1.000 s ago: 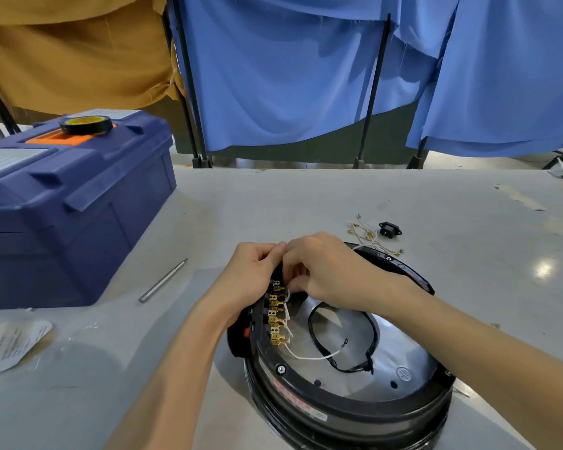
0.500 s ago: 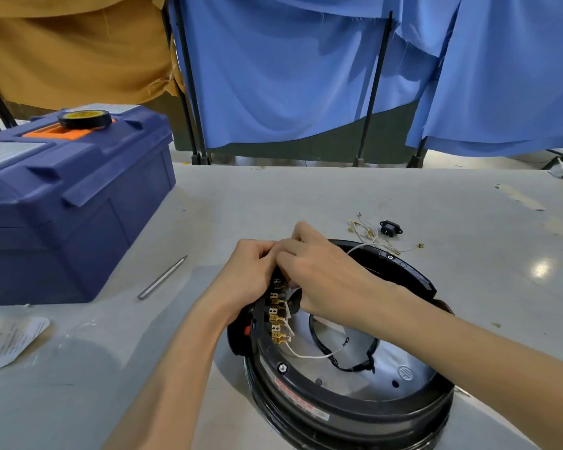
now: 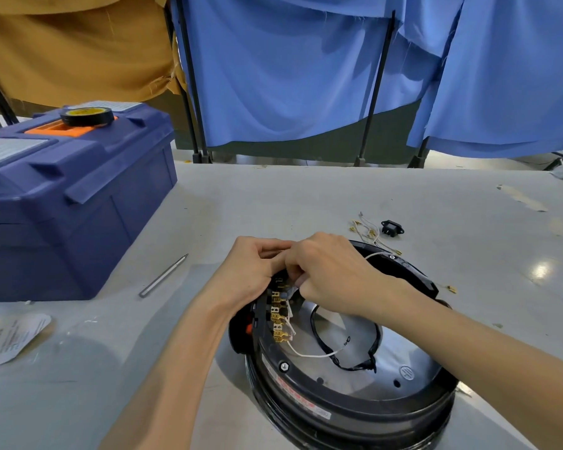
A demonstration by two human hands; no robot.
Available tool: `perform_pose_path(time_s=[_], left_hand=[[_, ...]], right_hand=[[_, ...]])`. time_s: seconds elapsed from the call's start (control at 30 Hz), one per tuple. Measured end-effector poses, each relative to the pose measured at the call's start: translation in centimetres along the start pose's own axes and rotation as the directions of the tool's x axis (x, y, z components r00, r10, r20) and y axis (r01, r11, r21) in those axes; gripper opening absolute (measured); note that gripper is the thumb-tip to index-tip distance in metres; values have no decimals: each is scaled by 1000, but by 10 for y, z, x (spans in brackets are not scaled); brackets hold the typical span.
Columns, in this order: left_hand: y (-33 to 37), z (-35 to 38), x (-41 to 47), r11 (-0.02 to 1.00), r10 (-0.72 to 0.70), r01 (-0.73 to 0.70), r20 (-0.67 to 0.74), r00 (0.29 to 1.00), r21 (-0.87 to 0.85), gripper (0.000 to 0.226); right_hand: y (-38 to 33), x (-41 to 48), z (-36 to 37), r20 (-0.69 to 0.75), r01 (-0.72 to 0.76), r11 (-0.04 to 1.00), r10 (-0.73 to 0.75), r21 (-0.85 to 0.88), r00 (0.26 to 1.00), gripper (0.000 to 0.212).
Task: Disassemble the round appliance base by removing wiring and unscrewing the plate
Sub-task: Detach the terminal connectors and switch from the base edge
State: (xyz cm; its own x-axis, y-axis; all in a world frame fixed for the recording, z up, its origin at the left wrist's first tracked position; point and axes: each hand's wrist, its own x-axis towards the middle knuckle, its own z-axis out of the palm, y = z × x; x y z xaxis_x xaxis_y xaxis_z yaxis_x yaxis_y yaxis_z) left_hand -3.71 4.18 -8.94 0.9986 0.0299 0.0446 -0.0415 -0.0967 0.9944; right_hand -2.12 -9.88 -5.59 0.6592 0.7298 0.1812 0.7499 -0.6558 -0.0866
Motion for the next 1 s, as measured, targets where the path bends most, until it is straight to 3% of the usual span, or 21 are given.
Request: perform_pose_path(time_s=[0.07,0.17,0.3,0.43,0.67,0.83,1.0], left_hand=[[1,0,0,999,17,-17,-6,1000,28,16],[1,-1,1,997,30,-30,-9,1000,74,21],[0,-2,1,996,37,-38,14,999,85,13],[-2,-3,1,995,31,-32,15,999,93,17],[-2,-2,1,997,17,-18,4,1000,82,18],[-2,-4,0,991,19,-17,-12,1000,132,16],[-1,-3,-1,994,25,-23,-14,1000,105,12]], right_hand=[[-1,1,0,-29,-11,1000,10,-20,1000,16],[-1,4,-1,-20,-12,999,11,-47,1000,36],[2,0,-4,-2,-63,998,63,15,998,15],[10,-6,-5,-10,-116,989,118,92,993,28],[21,-8,-9,27,-172,936,172,308,985,14],[13,-8,-13,8,-28,934,27,356,1000,13],[2,-10,-6,60,19,966,-35,259,998,8]])
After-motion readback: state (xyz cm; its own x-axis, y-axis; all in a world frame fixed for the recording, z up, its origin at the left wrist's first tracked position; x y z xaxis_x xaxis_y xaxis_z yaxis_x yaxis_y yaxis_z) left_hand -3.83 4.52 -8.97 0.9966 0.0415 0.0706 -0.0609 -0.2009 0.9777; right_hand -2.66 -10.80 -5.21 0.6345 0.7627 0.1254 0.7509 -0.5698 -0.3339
